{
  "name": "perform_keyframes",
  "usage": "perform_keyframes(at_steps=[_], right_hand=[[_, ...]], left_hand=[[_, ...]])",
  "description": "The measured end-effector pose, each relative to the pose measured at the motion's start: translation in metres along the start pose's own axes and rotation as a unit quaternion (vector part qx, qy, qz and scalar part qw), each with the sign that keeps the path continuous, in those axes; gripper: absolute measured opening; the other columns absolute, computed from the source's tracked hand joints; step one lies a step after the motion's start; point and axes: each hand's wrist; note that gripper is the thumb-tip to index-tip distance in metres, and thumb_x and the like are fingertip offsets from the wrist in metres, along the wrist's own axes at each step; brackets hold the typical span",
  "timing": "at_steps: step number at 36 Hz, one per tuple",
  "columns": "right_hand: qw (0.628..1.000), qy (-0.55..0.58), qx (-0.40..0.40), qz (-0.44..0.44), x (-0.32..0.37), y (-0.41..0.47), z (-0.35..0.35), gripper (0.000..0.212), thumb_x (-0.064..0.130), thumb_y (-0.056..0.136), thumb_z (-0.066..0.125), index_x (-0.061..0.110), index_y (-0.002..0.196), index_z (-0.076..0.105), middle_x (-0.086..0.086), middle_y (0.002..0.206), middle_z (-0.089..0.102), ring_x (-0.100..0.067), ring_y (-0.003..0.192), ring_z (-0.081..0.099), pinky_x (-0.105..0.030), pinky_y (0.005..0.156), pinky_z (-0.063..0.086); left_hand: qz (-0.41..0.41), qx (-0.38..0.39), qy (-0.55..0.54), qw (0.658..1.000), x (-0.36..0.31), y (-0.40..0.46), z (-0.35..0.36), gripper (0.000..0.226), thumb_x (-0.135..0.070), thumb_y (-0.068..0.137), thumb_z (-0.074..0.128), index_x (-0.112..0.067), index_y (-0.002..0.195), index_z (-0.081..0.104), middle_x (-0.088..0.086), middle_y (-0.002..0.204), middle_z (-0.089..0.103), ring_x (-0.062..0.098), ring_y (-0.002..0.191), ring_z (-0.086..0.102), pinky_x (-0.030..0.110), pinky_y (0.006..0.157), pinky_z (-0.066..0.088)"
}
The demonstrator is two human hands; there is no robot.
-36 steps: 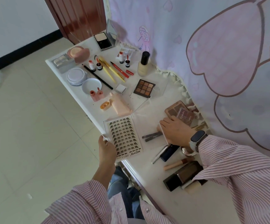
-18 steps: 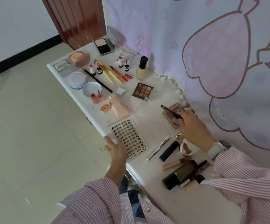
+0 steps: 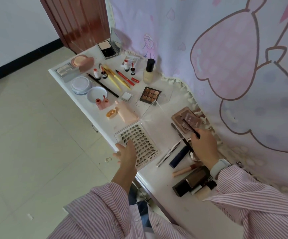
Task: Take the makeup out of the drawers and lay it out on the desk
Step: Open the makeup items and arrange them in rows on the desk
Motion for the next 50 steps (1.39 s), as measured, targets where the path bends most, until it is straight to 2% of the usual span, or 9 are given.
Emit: perform_keyframes(at_steps=[6,12,17,24,27,33,40,46,50], right_hand=[[0.988,0.151,-0.028,-0.029,0.018,-0.007,-0.019,0.022,0.016,0.096,0.046,0.009,0.110,0.061,0.001,0.094,0.059,-0.012,0.085,0.052,-0.020,0.075,0.044],[0.973,0.185,-0.064,-0.123,0.040,-0.015,-0.021,0.012,0.014,0.095,0.048,0.018,0.097,0.060,0.008,0.080,0.056,0.000,0.074,0.051,-0.009,0.066,0.040],[0.957,0.197,-0.057,-0.203,0.052,-0.027,-0.015,0.019,0.008,0.093,0.048,0.006,0.107,0.062,0.004,0.078,0.055,0.002,0.068,0.050,-0.006,0.061,0.040],[0.959,0.144,0.081,-0.230,0.059,-0.047,0.008,0.029,0.006,0.092,0.047,0.000,0.118,0.059,-0.004,0.087,0.059,0.007,0.074,0.054,-0.003,0.063,0.039],[0.952,0.122,0.201,-0.194,0.065,-0.054,0.011,0.025,0.009,0.095,0.047,0.008,0.116,0.060,0.001,0.084,0.059,-0.003,0.060,0.051,-0.014,0.054,0.042],[0.920,0.105,0.337,-0.170,0.085,-0.069,0.003,0.013,0.014,0.094,0.050,0.020,0.095,0.061,0.008,0.074,0.059,0.004,0.059,0.054,-0.009,0.057,0.042],[0.916,0.202,0.322,-0.131,0.107,-0.088,-0.018,0.015,0.013,0.093,0.053,0.012,0.082,0.062,0.000,0.064,0.060,-0.002,0.048,0.049,-0.015,0.052,0.043],[0.911,0.307,0.261,-0.088,0.126,-0.133,-0.024,0.012,0.007,0.091,0.054,0.006,0.079,0.057,-0.004,0.063,0.059,-0.006,0.048,0.049,-0.018,0.053,0.045],[0.933,0.278,0.199,-0.112,0.127,-0.171,-0.011,0.019,0.010,0.090,0.056,0.016,0.072,0.054,0.006,0.056,0.053,0.001,0.047,0.046,-0.016,0.055,0.039]], left_hand=[[-0.010,-0.050,0.075,0.996,-0.005,-0.002,-0.008,0.047,-0.038,0.091,0.042,-0.007,0.126,0.045,0.013,0.137,0.029,0.032,0.122,0.035,0.047,0.103,0.036],[0.003,-0.012,0.041,0.999,-0.008,-0.010,-0.011,0.035,-0.033,0.093,0.042,-0.013,0.121,0.048,0.012,0.134,0.036,0.030,0.120,0.039,0.050,0.100,0.039],[0.002,0.032,-0.041,0.999,-0.003,-0.017,-0.011,0.038,-0.026,0.094,0.045,-0.013,0.129,0.045,0.007,0.135,0.039,0.020,0.103,0.047,0.037,0.076,0.047],[0.186,0.051,0.047,0.980,0.005,-0.029,-0.038,0.052,-0.023,0.094,0.051,-0.014,0.142,0.033,0.004,0.136,0.045,0.018,0.114,0.049,0.032,0.094,0.043],[0.282,0.064,0.055,0.956,0.005,-0.041,-0.057,0.056,-0.023,0.092,0.055,-0.021,0.143,0.031,-0.003,0.134,0.043,0.010,0.109,0.050,0.011,0.074,0.044],[0.521,0.065,0.275,0.806,0.009,-0.051,-0.091,0.047,-0.030,0.086,0.064,-0.028,0.130,0.049,-0.013,0.115,0.048,0.004,0.104,0.049,0.024,0.086,0.048],[0.592,0.008,0.271,0.759,0.005,-0.067,-0.131,0.033,-0.037,0.088,0.044,-0.015,0.088,0.069,-0.024,0.070,0.049,-0.001,0.067,0.049,0.006,0.060,0.036],[0.649,-0.029,0.393,0.650,0.009,-0.101,-0.153,0.030,-0.032,0.090,0.041,-0.018,0.078,0.064,-0.012,0.065,0.059,0.010,0.054,0.049,0.025,0.057,0.038],[0.590,0.016,0.433,0.681,0.029,-0.126,-0.152,0.037,-0.036,0.097,0.032,-0.016,0.087,0.062,-0.003,0.075,0.062,0.019,0.061,0.055,0.029,0.056,0.041]])
Point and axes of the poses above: each hand's wrist, its own y-axis towards the middle knuckle, its own z-axis out of the palm, x = y × z
